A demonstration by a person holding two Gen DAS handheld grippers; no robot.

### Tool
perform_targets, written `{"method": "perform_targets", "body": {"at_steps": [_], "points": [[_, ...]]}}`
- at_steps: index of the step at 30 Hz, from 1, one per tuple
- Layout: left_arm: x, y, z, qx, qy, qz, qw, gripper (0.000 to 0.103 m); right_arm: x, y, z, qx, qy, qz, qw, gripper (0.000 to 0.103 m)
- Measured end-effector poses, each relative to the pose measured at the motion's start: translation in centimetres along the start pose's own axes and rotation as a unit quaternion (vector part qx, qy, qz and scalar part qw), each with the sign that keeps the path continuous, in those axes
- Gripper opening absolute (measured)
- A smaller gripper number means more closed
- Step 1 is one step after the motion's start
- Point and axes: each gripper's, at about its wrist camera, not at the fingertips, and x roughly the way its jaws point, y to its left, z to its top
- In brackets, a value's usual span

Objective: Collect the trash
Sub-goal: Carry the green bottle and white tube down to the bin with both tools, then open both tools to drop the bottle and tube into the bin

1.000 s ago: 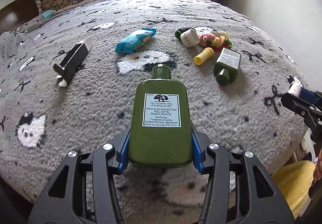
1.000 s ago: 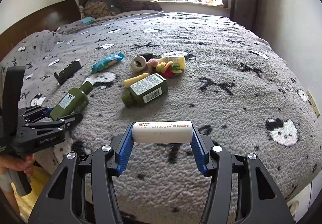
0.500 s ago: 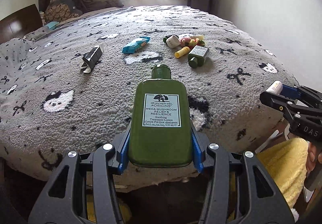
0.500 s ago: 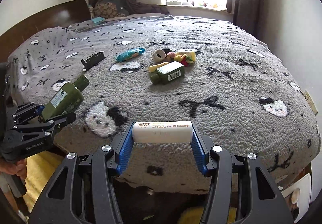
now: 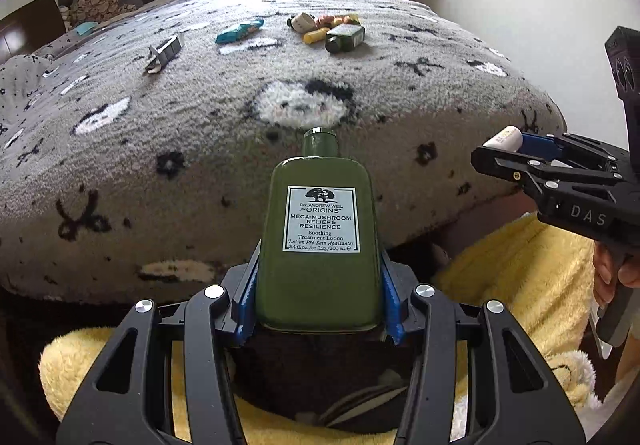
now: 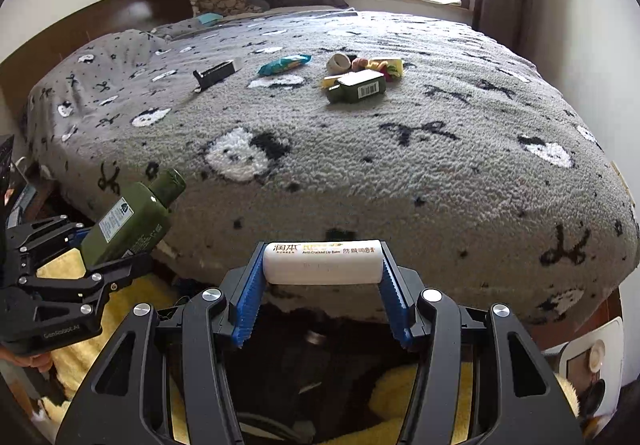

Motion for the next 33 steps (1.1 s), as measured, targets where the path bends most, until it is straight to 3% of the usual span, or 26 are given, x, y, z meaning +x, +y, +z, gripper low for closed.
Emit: {"method": "perform_targets", "body": {"at_steps": [14,33], "points": [[5.8,-0.4,-5.4,-0.007,0.111,-0.032,0.9933,0.047,5.3,0.6,-4.3,0.018,0.093,0.017,0.995,0.054],[12.9,0.5,-7.1,-0.036,0.203,-0.066,0.9763,0.047,11.7,-0.5,-7.3,0.065,0.189,0.054,0.978,0.054]]}}
